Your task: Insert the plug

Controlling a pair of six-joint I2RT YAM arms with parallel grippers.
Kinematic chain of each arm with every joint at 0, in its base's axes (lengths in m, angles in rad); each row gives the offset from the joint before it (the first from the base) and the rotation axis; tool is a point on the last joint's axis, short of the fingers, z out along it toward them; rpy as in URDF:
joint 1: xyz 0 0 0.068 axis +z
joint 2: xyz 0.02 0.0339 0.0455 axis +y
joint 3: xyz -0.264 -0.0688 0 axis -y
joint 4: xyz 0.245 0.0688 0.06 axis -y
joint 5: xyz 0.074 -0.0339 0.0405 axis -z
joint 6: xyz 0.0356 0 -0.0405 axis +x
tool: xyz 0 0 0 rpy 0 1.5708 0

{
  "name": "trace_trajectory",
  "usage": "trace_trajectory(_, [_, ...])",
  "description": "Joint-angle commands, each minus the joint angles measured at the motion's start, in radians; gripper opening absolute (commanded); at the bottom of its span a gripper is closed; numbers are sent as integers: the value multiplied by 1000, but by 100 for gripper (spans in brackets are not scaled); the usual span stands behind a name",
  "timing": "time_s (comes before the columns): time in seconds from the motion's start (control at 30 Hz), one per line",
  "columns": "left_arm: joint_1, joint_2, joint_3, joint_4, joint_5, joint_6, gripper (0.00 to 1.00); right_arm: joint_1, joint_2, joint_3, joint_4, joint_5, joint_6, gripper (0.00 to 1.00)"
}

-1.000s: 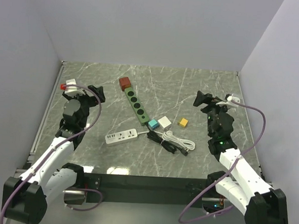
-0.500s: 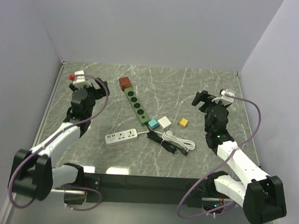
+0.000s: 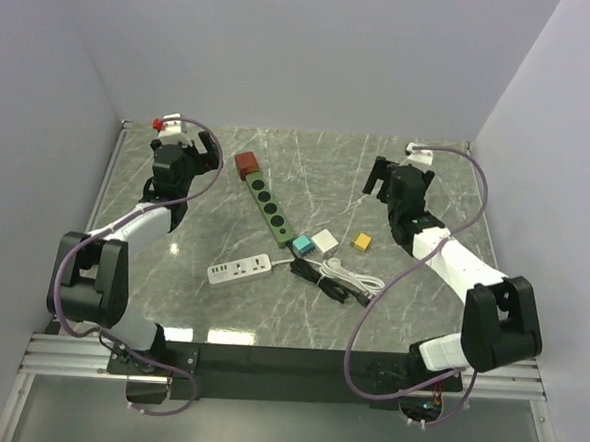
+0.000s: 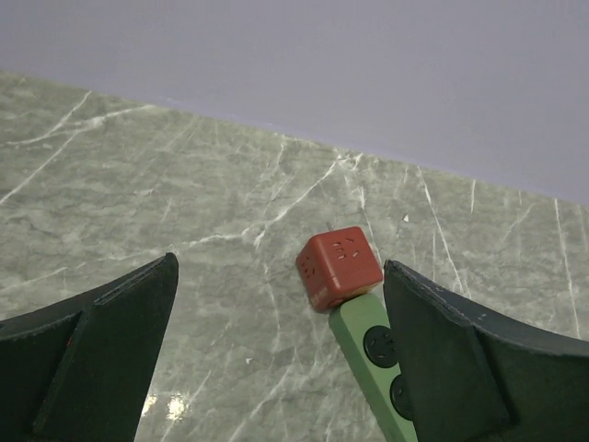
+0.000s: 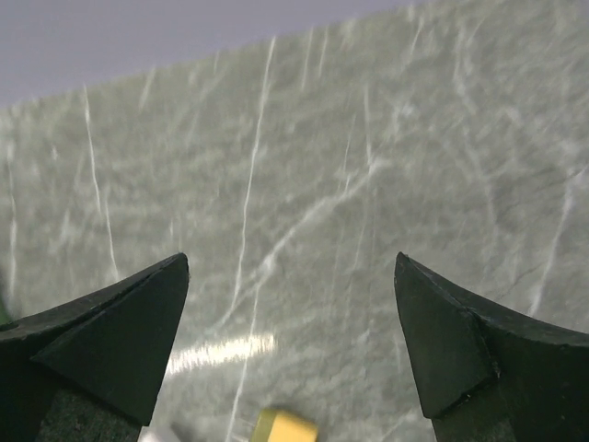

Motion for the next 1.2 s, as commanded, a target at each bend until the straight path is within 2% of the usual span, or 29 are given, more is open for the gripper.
trace_trajectory(0.0, [4,34,60,62,42,-7,99,12,41,56,-122,-112,53,98])
trace_trajectory(0.27, [4,75,54,89,91,-5,100,62,127,94,-288,-97,218,95])
trace_trajectory(0.6, [-6,38,39,79,59,18,99,62,157,75,-409,-121,283,91])
trace_trajectory(0.77, [-7,43,40,77,59,21,99,62,154,32,-406,-157,324,87])
trace_trajectory(0.97, [-9,46,39,83,65,16,99,64,177,9,-408,-174,344,78])
trace_trajectory(1.17, [-9,48,34,92,71,19,99,64,219,10,-426,-179,361,77])
